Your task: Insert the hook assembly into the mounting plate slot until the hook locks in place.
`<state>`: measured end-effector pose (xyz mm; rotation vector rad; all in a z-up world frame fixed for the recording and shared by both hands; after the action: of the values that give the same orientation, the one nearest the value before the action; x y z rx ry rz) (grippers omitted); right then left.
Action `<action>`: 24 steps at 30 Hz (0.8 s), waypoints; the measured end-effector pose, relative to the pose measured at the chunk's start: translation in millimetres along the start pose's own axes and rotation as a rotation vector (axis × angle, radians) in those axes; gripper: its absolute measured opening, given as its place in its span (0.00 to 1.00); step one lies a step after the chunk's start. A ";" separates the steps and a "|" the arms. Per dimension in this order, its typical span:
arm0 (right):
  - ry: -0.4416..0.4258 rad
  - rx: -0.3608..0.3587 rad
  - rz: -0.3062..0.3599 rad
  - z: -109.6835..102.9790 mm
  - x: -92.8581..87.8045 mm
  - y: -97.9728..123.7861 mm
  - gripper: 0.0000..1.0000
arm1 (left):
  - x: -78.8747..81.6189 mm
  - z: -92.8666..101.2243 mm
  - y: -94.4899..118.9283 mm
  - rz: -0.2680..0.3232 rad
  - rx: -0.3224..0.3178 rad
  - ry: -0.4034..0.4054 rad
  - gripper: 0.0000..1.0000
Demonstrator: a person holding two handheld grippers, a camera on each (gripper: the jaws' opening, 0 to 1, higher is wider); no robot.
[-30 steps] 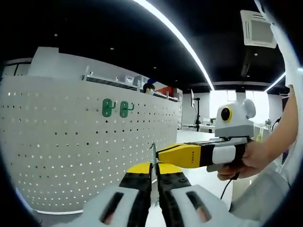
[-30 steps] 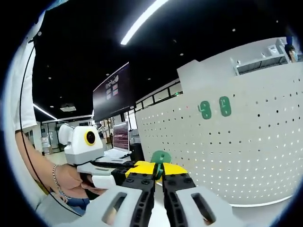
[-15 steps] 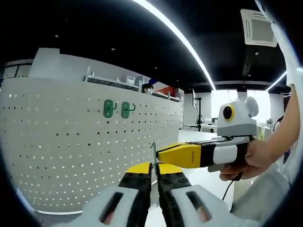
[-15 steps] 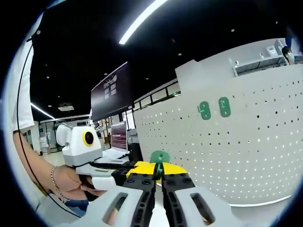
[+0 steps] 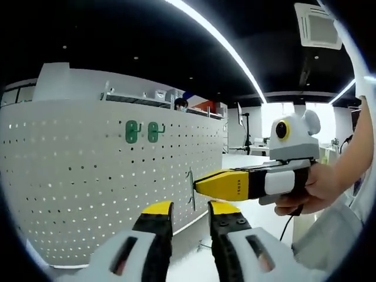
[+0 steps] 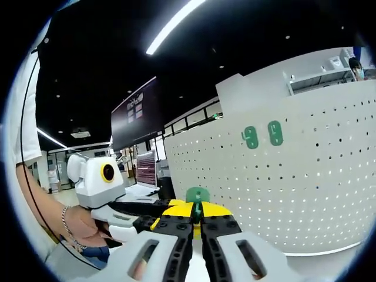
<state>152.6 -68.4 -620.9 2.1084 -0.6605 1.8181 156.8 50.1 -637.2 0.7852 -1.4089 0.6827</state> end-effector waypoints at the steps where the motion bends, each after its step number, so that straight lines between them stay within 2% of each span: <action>1: 0.002 0.000 -0.003 0.0 -0.1 0.2 0.00 | -0.9 -0.1 -0.3 -0.006 0.003 0.004 0.36; 5: -0.002 -0.001 -0.003 0.1 -0.1 0.5 0.00 | -5.5 -1.3 -1.2 -0.040 0.019 0.003 0.49; 12: -0.007 -0.008 -0.002 0.6 0.0 1.5 0.01 | -9.9 -3.1 -1.8 -0.064 0.040 0.002 0.68; 17: 0.000 -0.012 -0.003 1.4 0.7 1.3 0.01 | -11.7 -0.6 -2.8 -0.070 0.026 0.008 0.73; 24: 0.050 -0.021 -0.021 -0.4 5.2 0.7 0.01 | -13.0 0.4 -3.0 -0.076 0.029 0.007 0.72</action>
<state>152.5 -69.6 -615.7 2.0424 -0.6394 1.8378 158.2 48.6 -650.4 0.8540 -1.3586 0.6477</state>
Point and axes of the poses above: the point that each gripper's makers call its tool centre point, and the gripper's own axes: y roughly backward along the fingers, z roughly to its right, x roughly out of its top, the point moved 8 cm from there along y, roughly backward along the fingers, and after that the axes turned 13 degrees about x, right-handed, at the moved point
